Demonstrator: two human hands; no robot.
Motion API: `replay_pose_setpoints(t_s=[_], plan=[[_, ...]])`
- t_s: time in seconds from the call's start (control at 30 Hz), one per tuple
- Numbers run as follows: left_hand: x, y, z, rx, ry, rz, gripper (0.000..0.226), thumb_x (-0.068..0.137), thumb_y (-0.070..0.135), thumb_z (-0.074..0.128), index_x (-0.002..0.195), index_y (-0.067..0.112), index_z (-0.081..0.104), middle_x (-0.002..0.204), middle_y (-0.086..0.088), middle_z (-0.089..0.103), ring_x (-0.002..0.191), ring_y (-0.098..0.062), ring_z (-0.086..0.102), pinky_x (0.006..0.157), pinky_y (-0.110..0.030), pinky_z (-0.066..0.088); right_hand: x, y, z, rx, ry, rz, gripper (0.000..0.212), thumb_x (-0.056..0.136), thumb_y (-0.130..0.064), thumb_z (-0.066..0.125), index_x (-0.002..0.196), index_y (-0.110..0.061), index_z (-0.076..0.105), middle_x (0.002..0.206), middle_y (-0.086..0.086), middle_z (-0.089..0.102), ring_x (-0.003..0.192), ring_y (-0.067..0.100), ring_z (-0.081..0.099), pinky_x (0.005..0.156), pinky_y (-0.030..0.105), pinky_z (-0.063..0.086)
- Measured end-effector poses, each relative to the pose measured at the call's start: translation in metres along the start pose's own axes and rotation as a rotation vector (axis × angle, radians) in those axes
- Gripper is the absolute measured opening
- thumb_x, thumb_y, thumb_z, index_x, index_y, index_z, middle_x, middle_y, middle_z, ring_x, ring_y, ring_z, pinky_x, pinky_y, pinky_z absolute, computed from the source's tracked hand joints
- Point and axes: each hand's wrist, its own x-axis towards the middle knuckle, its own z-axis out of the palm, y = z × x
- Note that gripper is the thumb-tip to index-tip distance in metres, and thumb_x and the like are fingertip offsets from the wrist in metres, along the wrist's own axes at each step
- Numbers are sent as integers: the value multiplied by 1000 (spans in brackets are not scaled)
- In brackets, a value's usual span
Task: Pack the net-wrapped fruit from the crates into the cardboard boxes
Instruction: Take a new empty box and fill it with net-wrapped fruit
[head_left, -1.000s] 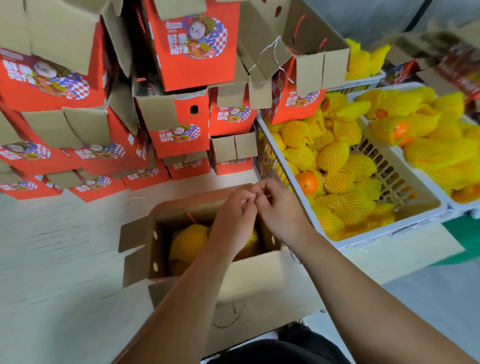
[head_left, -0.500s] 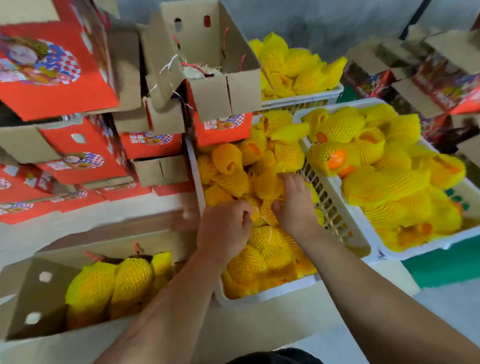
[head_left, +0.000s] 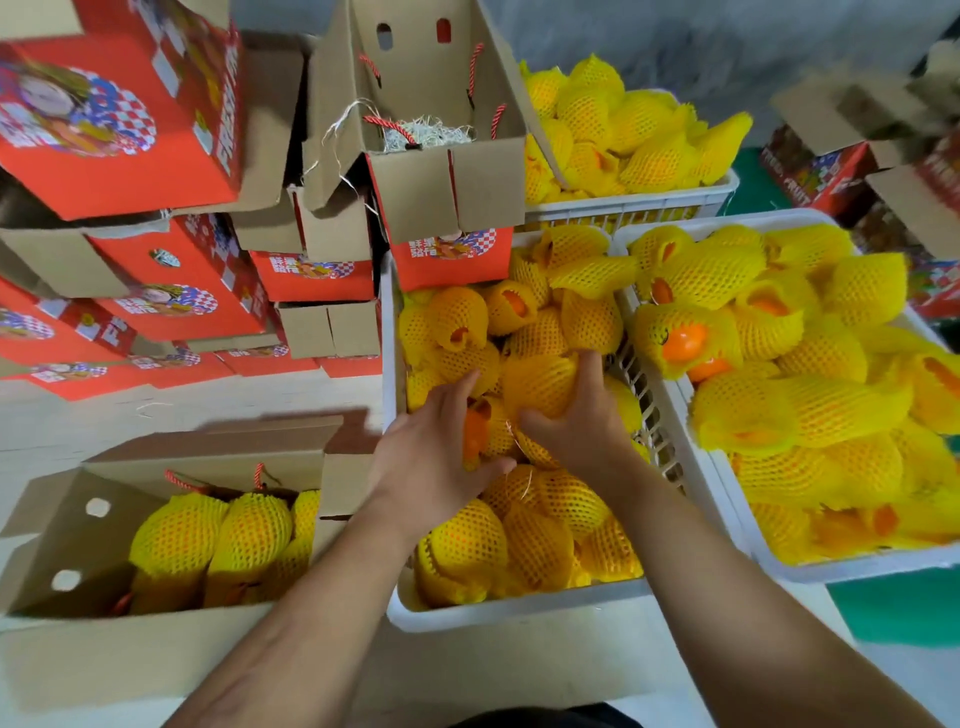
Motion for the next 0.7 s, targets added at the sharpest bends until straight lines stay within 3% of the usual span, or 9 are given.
replay_pose_setpoints(t_s=[0.1,0.2,0.27,0.37,0.43,0.53,0.6,0.67,0.7], plan=[[-3,-3,-2,-51,4,75,98,80,92,41,161,43,20,131,9,67,104,-22,67,77,-34,47,-27,-6,13,544,-220,203,72,76,-35,89,136,-22,50,123,1,70,111,16,69,90,35,58],[-9,-5,-8,-171,30,135,82,84,89,40,149,40,50,117,12,72,96,-13,66,77,-27,45,-38,-8,19,738,-303,320,78,74,-42,82,141,-11,55,129,10,70,121,26,66,105,44,53],[-11,-5,-11,-301,-3,55,80,80,91,44,143,43,56,114,14,71,100,-9,65,83,-31,51,-39,-9,15,836,-336,340,74,80,-40,72,144,-9,51,133,15,67,126,31,63,110,53,47],[-13,15,-10,-766,74,-126,65,84,72,66,139,38,58,115,4,66,107,-14,65,88,-36,56,-40,-8,13,1003,-474,309,62,98,-42,57,149,-9,47,143,18,60,134,32,56,113,52,44],[-15,39,-6,-1139,71,-240,62,89,55,74,143,34,53,130,7,65,119,-6,64,88,-22,56,-41,-10,16,1053,-495,293,61,98,-50,53,148,-14,51,143,13,61,134,27,57,107,42,50],[-21,65,5,-1419,64,-486,65,79,66,73,136,39,57,127,22,69,125,0,60,96,-21,50,-40,-24,16,813,-398,213,50,95,-70,45,128,-40,67,128,-14,71,120,3,64,94,17,53],[-17,64,7,-1707,73,-691,63,81,61,73,136,35,58,128,10,71,128,-16,62,106,-36,47,-29,-22,10,457,-169,91,58,93,-80,36,112,-40,72,112,-13,73,107,5,67,88,28,55],[-14,59,4,-1935,63,-752,65,86,58,64,142,27,57,135,-4,69,128,-25,64,112,-44,45,-5,-5,-6,-126,119,-115,54,98,-63,36,118,-22,65,116,5,66,111,29,58,92,45,47],[-13,56,2,-1971,75,-759,62,89,60,61,140,26,59,135,-6,69,125,-26,66,109,-44,47,7,5,-14,-466,153,-102,48,99,-53,41,127,-19,59,127,9,60,120,34,50,98,48,41]])
